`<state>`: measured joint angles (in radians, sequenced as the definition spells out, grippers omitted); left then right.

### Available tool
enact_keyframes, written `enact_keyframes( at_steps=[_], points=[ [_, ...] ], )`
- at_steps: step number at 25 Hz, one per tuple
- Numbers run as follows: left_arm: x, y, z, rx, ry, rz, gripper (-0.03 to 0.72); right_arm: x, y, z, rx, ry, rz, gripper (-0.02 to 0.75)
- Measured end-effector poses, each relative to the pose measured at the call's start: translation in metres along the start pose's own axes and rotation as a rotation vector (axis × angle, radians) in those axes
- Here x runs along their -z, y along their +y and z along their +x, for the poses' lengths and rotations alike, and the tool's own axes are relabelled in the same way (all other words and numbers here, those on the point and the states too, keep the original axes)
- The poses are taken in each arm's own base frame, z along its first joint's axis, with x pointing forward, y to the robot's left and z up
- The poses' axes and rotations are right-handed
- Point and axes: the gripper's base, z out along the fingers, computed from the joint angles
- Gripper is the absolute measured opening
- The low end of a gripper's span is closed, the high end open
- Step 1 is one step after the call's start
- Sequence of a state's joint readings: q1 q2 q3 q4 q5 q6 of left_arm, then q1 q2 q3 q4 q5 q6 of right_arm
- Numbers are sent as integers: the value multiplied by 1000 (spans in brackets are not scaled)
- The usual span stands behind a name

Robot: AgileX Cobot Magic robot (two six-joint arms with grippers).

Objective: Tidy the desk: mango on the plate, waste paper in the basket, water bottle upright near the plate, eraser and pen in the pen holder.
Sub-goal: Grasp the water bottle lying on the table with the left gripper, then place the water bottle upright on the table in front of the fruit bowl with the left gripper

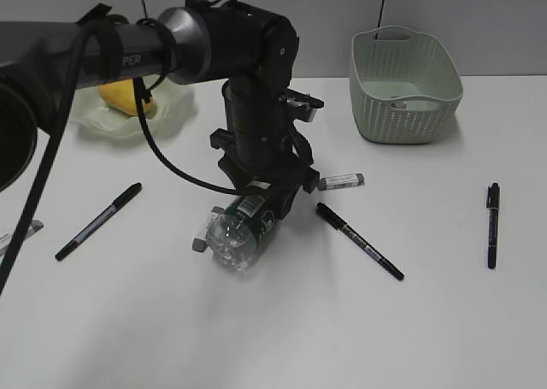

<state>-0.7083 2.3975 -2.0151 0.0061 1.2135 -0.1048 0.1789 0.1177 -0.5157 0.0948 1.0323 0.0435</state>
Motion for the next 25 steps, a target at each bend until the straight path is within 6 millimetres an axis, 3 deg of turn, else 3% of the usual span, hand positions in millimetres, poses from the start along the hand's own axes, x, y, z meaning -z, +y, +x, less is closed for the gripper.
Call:
enact_keyframes(
  at_steps=[7, 17, 22, 25],
  points=[
    [19, -2, -12, 2, -75, 14, 502, 0, 0, 0, 0, 0, 0, 501],
    [123, 4, 0, 2, -284, 9, 498, 0, 0, 0, 0, 0, 0, 501],
    [176, 26, 14, 36, -392, -23, 497, 0, 0, 0, 0, 0, 0, 501],
    [205, 50, 28, 86, -449, -33, 497, 0, 0, 0, 0, 0, 0, 501]
  ],
)
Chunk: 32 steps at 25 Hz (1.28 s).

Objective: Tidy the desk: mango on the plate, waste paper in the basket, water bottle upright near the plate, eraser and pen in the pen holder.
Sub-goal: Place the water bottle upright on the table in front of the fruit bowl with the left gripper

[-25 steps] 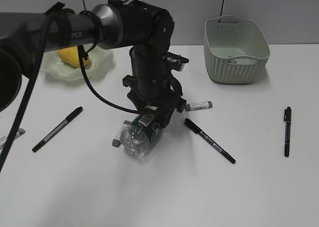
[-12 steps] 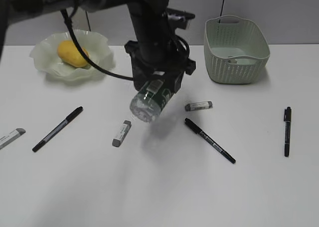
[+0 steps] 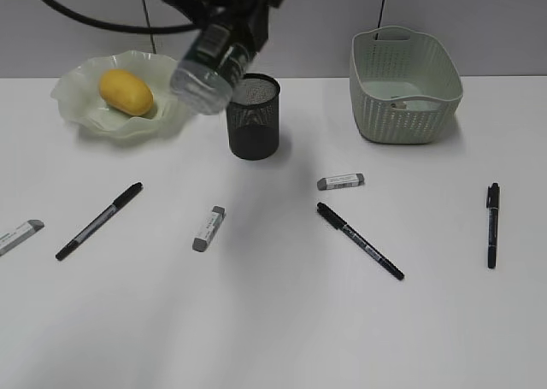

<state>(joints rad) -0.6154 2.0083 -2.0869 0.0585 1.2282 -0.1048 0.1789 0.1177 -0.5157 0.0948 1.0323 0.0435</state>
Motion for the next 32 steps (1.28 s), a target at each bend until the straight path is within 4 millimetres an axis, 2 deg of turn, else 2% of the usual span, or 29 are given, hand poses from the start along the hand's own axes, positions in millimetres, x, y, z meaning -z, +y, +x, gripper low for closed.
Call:
enact_keyframes(
  at_steps=[3, 7, 10, 15, 19, 24, 32],
  points=[
    [22, 27, 14, 47, -4, -32, 497, 0, 0, 0, 0, 0, 0, 501],
    [38, 63, 54, 123, -31, -71, 496, 0, 0, 0, 0, 0, 0, 501],
    [53, 84, 94, 187, -137, -102, 496, 0, 0, 0, 0, 0, 0, 501],
    [75, 103, 151, 246, -442, -154, 496, 0, 0, 0, 0, 0, 0, 501],
    [69, 110, 183, 253, -691, -190, 496, 0, 0, 0, 0, 0, 0, 501],
    [47, 119, 206, 257, -829, -229, 496, 0, 0, 0, 0, 0, 0, 501],
    [11, 147, 211, 312, -844, -286, 496, 0, 0, 0, 0, 0, 0, 501]
  ],
)
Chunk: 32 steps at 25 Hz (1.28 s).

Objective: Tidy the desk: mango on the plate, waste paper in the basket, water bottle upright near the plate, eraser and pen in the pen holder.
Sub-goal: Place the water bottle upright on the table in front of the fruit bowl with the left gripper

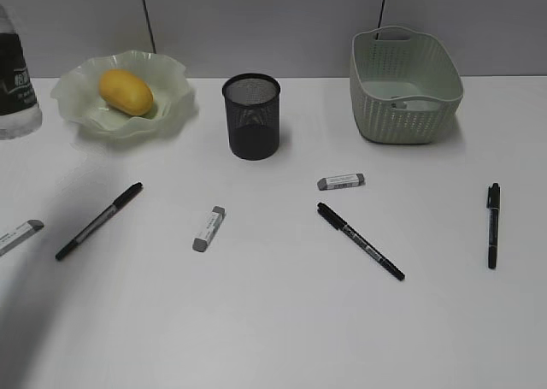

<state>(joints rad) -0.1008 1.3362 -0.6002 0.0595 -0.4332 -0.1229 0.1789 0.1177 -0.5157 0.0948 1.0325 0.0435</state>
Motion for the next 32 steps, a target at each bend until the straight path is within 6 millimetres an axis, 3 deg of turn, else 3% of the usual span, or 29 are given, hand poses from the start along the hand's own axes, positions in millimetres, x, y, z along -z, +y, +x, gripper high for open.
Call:
enact_keyframes(
  at_steps=[5, 13, 23, 32],
  points=[
    [-23, 1, 15, 4, -68, 14, 496, 0, 0, 0, 0, -1, 0, 501],
    [-59, 14, 60, 65, -109, -42, 496, 0, 0, 0, 0, -1, 0, 501],
    [-77, 20, 104, 72, -77, -69, 496, 0, 0, 0, -1, -2, 0, 501],
    [-85, 29, 132, 72, -57, -95, 496, 0, 0, 0, 0, -2, 0, 501]
  ],
)
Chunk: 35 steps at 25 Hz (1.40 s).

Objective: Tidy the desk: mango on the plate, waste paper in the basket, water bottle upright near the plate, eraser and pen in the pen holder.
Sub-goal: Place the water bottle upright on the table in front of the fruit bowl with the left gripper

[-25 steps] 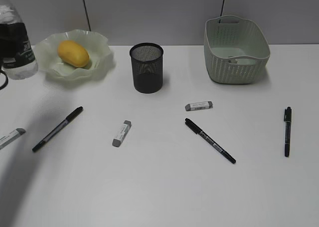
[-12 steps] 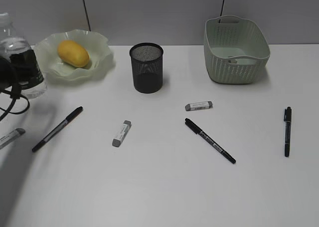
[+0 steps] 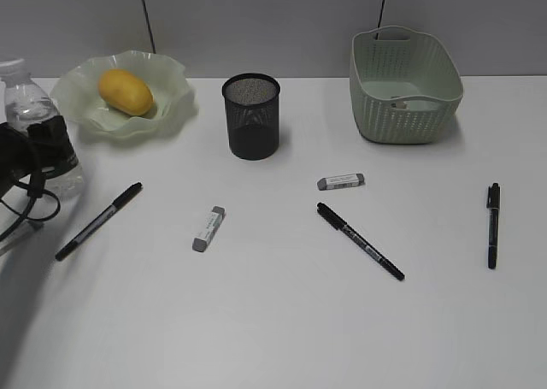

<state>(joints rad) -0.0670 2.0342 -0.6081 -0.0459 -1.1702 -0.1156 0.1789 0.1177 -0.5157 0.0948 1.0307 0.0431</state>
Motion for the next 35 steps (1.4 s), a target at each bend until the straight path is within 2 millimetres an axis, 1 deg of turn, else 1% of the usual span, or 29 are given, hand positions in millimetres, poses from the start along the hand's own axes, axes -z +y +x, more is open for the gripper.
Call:
enact_keyframes(
  at_steps=[6, 8, 12, 15, 18, 21, 24, 27, 31, 33, 35],
  points=[
    [-10, -1, 1, -6, -31, 16, 500, 0, 0, 0, -1, 0, 0, 501],
    [-12, -1, 1, -6, -31, 18, 528, 0, 0, 0, -1, 0, 0, 501],
    [-13, -1, 0, -7, -42, 20, 608, 0, 0, 0, -1, 0, 0, 501],
    [-12, -1, 0, -8, -41, 23, 629, 0, 0, 0, 0, 0, 0, 501],
    [-7, -1, 2, -9, -28, 22, 634, 0, 0, 0, 0, 0, 0, 501],
    [3, 0, 4, -9, -7, 20, 634, 0, 0, 0, 0, 0, 0, 501],
    [14, -1, -2, -9, -9, 20, 634, 0, 0, 0, 0, 0, 0, 501],
    [30, -1, -10, -9, -2, 20, 635, 0, 0, 0, 0, 0, 0, 501],
    [54, -2, -18, -12, 64, 19, 635, 0, 0, 0, 0, 0, 0, 501],
    [66, -5, -26, -31, 100, 47, 634, 0, 0, 0, 0, -1, 0, 501],
    [77, -10, -40, -58, 134, 72, 634, 0, 0, 0, 0, -1, 0, 501]
  ],
)
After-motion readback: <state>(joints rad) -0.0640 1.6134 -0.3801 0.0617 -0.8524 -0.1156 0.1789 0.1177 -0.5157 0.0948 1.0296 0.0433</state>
